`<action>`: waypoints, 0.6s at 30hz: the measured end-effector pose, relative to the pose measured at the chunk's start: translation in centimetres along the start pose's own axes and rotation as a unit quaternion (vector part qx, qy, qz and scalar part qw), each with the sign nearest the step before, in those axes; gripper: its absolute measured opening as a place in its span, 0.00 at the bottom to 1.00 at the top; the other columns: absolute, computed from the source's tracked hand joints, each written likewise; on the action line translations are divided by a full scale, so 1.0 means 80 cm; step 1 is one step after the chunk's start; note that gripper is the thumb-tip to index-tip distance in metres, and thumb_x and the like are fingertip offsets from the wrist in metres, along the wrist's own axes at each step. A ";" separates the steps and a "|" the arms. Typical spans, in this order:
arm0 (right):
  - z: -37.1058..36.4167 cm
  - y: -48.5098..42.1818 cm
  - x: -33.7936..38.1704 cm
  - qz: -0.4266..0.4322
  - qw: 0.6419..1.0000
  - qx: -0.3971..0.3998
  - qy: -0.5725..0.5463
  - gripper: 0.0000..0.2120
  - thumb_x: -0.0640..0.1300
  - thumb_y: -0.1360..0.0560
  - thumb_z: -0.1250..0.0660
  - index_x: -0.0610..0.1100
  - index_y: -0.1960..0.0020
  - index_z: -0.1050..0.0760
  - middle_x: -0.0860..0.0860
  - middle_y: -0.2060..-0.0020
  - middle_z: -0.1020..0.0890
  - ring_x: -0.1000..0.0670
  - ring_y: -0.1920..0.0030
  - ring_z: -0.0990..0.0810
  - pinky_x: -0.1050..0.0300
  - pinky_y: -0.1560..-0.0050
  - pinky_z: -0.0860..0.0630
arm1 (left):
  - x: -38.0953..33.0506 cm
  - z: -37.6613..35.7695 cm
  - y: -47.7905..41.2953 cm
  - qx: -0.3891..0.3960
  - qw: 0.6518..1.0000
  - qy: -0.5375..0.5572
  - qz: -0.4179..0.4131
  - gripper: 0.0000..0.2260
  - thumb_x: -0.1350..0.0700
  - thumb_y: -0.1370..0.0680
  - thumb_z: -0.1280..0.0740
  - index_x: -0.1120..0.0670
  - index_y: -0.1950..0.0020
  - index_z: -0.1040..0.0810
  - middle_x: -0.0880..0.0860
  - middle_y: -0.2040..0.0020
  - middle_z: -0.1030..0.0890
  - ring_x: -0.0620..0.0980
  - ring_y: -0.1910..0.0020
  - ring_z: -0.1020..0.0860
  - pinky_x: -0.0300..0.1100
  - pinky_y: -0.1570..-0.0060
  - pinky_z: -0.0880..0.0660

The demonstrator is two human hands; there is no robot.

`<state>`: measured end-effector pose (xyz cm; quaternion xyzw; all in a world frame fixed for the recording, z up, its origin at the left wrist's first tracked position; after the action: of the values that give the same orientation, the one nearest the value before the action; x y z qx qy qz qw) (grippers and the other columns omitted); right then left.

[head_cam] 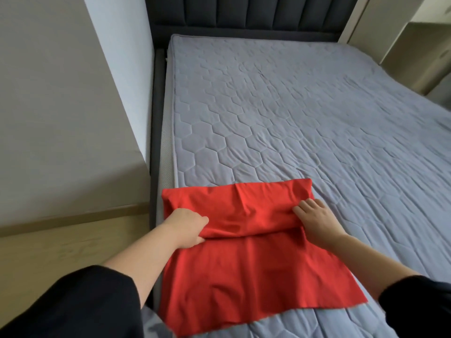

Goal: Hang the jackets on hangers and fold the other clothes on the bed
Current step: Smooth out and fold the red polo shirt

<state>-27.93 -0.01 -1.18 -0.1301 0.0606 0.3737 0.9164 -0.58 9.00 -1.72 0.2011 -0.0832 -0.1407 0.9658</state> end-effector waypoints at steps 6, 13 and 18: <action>0.024 -0.010 0.021 -0.149 0.976 -0.100 -0.121 0.19 0.44 0.38 0.43 0.38 0.53 0.20 0.44 0.60 0.19 0.40 0.57 0.21 0.48 0.50 0.31 | -0.001 0.058 -0.013 -0.341 0.930 0.137 0.012 0.23 0.45 0.23 0.49 0.56 0.58 0.19 0.56 0.60 0.20 0.59 0.57 0.21 0.49 0.59 0.24; -0.020 -0.084 0.095 -0.131 0.963 0.077 -0.220 0.36 0.58 0.27 0.60 0.45 0.24 0.40 0.49 0.24 0.40 0.48 0.23 0.45 0.49 0.25 0.54 | -0.040 0.004 -0.060 -0.149 0.965 0.163 0.142 0.27 0.42 0.18 0.50 0.48 0.21 0.52 0.51 0.21 0.52 0.52 0.22 0.55 0.58 0.27 0.55; -0.074 -0.063 0.034 -0.229 0.948 0.158 -0.152 0.27 0.59 0.19 0.54 0.52 0.22 0.49 0.54 0.22 0.48 0.52 0.23 0.54 0.45 0.25 0.60 | 0.007 -0.032 -0.054 -0.133 0.961 0.140 0.196 0.28 0.38 0.19 0.54 0.45 0.22 0.55 0.47 0.21 0.54 0.51 0.22 0.58 0.58 0.28 0.59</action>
<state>-22.49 -3.33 -6.43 0.0649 -0.0526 0.1548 0.9844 -0.54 5.94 -5.79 0.0681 0.0341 0.0711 0.9946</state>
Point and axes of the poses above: each hand's wrist, its own y-axis away from the middle knuckle, its own z-axis out of the back of the hand, x = y × z, the point moved 7 cm from there along -y, towards the middle knuckle
